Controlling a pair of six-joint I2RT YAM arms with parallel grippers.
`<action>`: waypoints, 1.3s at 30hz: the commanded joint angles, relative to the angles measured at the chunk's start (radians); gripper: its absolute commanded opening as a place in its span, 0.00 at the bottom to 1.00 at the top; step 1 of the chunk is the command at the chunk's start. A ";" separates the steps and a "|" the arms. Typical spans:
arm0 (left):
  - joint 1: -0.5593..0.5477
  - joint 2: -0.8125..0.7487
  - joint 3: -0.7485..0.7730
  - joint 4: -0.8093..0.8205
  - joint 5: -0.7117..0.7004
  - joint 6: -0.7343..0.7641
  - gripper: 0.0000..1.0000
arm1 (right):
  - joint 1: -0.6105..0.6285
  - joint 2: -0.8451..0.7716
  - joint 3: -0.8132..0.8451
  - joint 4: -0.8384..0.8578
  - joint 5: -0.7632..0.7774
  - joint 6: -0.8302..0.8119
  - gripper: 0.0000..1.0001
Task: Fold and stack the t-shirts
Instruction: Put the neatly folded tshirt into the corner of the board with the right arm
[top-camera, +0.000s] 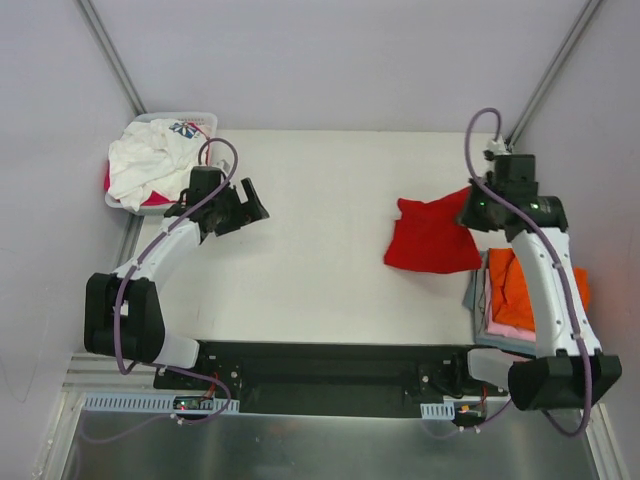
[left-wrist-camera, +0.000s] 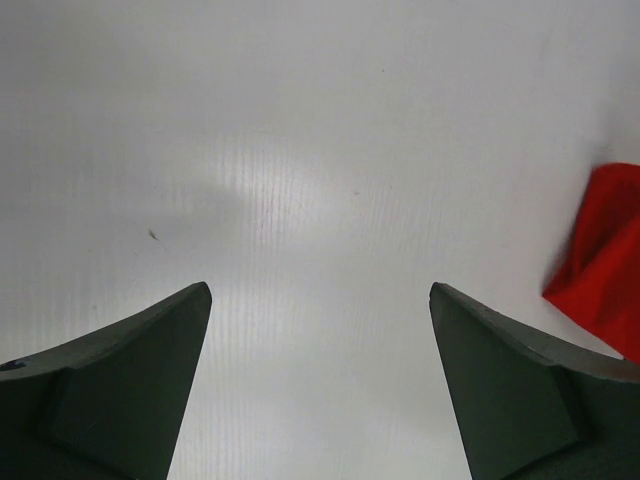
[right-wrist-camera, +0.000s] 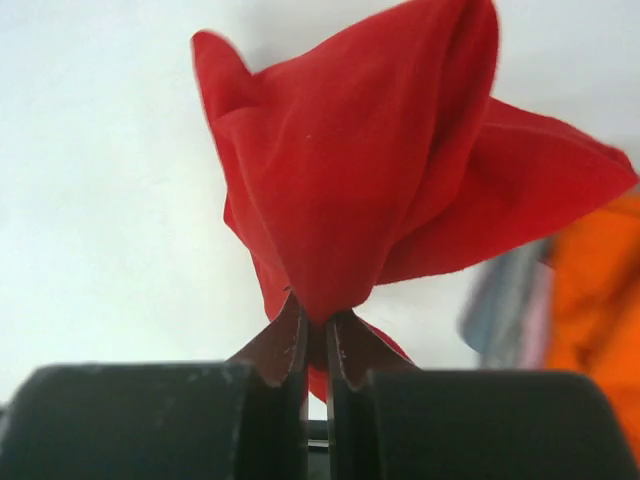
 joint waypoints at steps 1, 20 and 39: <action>-0.006 0.021 0.028 0.043 0.050 -0.008 0.91 | -0.154 -0.148 -0.005 -0.238 0.204 0.025 0.01; -0.007 0.067 0.074 0.108 0.107 -0.025 0.91 | -0.576 -0.313 -0.025 -0.314 0.721 0.250 0.01; -0.016 0.071 0.062 0.117 0.110 -0.030 0.94 | -0.808 -0.083 0.245 -0.267 0.404 0.227 0.96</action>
